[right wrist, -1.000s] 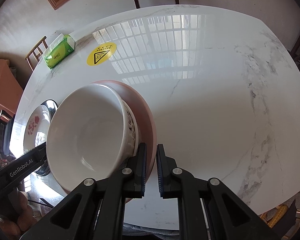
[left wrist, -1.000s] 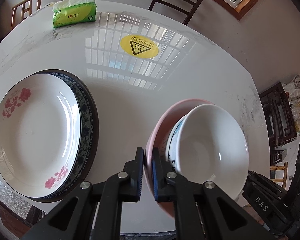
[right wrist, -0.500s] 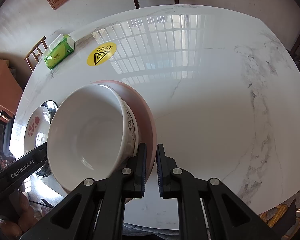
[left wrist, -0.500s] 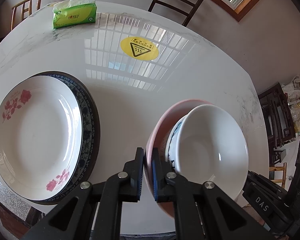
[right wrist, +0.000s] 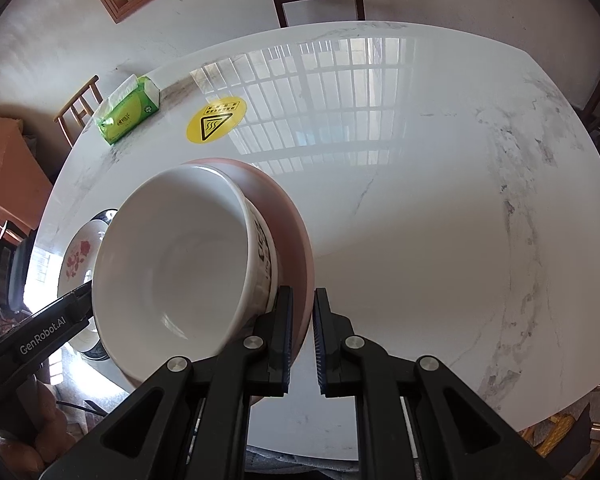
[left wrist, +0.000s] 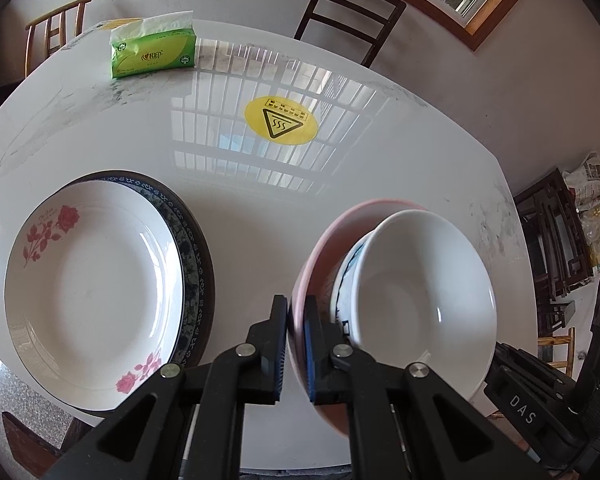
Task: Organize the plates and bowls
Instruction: 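Lift the nested pink bowl with both tools and carry it over the plate stack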
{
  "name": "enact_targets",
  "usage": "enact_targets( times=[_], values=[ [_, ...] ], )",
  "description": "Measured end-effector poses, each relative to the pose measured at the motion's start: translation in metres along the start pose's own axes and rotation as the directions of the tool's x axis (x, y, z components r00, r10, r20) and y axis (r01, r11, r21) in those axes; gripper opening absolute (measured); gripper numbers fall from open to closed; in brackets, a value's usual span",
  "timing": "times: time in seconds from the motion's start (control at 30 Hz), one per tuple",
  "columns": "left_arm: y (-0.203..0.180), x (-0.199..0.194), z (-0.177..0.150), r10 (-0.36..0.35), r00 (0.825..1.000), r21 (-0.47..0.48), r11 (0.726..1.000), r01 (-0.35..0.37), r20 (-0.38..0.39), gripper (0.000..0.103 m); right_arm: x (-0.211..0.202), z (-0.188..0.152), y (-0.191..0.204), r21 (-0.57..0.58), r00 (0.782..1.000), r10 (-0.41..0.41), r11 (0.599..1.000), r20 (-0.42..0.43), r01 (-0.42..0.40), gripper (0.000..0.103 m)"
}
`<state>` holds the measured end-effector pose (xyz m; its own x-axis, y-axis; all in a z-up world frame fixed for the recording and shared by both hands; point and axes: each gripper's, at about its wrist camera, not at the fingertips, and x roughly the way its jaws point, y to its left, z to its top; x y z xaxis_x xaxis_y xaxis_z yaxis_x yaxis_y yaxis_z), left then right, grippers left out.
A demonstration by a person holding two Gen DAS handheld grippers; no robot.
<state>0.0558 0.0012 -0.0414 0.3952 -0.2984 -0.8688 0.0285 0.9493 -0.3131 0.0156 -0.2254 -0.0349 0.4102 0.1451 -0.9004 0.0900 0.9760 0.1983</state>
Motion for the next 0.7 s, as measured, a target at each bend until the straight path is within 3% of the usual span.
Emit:
enact_targets(
  times=[0.7],
  values=[
    [0.038,-0.053,0.023,0.036,0.995,-0.048,0.998,-0.032,0.091,0.005,-0.012,0.027,0.064,-0.112,0.999,0.028,0.993,0.031,-0.025,0.011]
  ],
)
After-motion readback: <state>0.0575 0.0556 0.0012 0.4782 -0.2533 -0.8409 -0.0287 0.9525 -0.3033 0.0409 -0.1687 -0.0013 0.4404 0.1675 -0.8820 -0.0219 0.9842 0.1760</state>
